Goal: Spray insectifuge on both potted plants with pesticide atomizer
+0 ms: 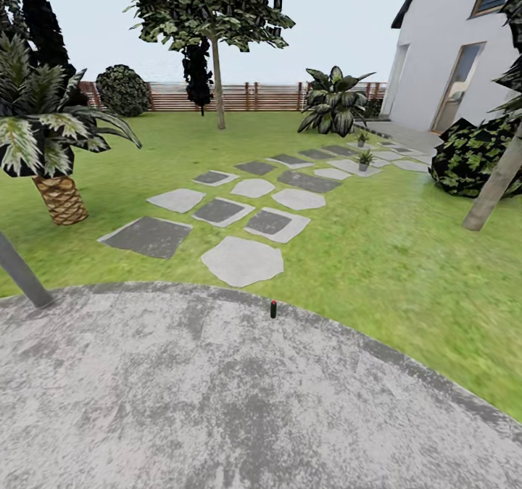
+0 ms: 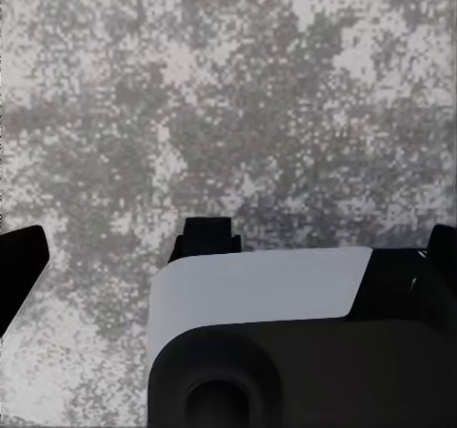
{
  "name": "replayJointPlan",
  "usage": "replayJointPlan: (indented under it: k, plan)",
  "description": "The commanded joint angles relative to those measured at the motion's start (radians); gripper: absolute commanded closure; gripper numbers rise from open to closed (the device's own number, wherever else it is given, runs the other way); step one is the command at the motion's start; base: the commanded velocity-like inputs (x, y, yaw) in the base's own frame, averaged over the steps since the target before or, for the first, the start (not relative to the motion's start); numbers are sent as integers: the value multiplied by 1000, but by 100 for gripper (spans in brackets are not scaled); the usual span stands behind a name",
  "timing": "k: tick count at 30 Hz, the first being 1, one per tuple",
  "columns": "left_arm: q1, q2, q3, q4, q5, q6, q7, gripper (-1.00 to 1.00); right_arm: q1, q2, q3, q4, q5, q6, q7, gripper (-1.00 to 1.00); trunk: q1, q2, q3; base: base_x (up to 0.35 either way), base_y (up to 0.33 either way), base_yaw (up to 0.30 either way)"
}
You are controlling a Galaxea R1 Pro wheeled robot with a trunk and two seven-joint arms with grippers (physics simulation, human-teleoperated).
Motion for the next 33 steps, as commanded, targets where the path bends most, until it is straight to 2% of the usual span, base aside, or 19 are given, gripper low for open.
replayJointPlan:
  k: [1,11,21,33]
  plan:
    - [-1,0,1,1,-1,-3,1,-100,0,0,0,1,0,-3,1,-100,1,0,-1,341,0,-1]
    - [-1,0,1,1,-1,-4,1,-100,0,0,0,1,0,-3,1,-100,1,0,-1,341,0,-4]
    - [-1,0,1,1,-1,-4,1,-100,0,0,0,1,0,-3,1,-100,1,0,-1,341,0,-195]
    - [-1,0,2,1,-1,-3,1,-100,0,0,0,1,0,-3,1,-100,1,0,-1,341,0,-15]
